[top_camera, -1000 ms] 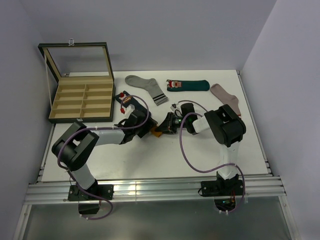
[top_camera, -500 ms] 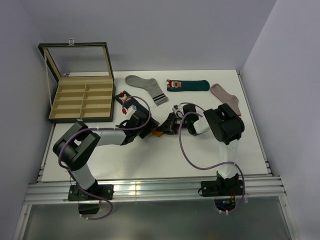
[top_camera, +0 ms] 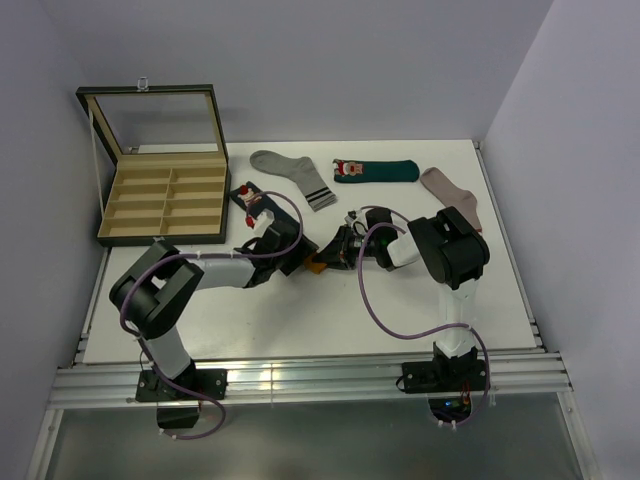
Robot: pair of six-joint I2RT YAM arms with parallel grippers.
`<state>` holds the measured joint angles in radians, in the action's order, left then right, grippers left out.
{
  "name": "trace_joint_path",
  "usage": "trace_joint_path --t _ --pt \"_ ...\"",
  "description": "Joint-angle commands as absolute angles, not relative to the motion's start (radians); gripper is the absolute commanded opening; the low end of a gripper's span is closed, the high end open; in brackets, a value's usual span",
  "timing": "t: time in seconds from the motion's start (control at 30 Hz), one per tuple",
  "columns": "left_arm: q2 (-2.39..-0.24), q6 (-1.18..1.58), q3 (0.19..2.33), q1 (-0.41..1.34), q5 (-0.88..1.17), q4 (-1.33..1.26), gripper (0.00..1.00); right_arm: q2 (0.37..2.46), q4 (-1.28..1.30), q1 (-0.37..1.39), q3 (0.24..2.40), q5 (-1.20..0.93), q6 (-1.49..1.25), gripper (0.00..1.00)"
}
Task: Roll the socks
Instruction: Roll the sock at the center of the board.
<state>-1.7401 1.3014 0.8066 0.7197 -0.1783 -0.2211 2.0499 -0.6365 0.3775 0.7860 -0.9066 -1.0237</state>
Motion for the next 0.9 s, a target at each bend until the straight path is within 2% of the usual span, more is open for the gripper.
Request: trace_joint_path --t 0.0,0.1,0.23,0.4,0.7,0.87 --pt "-1.802 1.295 0.781 0.727 -0.198 -0.023 0.68 2.115 -0.362 0.376 0.727 -0.746 -0.956 0.07" --pt "-1.773 1.293 0.756 0.727 -0.199 -0.044 0.7 2.117 -0.362 0.373 0.73 -0.75 -0.96 0.07" --pt "-1.721 1.267 0.707 0.726 -0.198 -0.093 0.77 2.118 -0.357 0.371 0.732 -0.75 -0.957 0.07" --pt "-1.677 1.247 0.666 0.726 -0.193 -0.138 0.78 2.118 -0.351 0.37 0.735 -0.75 -0.954 0.07" --pt "-1.769 1.233 0.698 0.698 -0.137 -0.146 0.71 2.118 -0.339 0.37 0.741 -0.747 -0.943 0.07" --pt "-1.796 1.258 0.715 0.681 -0.135 -0.109 0.6 2.112 -0.333 0.37 0.742 -0.741 -0.94 0.07"
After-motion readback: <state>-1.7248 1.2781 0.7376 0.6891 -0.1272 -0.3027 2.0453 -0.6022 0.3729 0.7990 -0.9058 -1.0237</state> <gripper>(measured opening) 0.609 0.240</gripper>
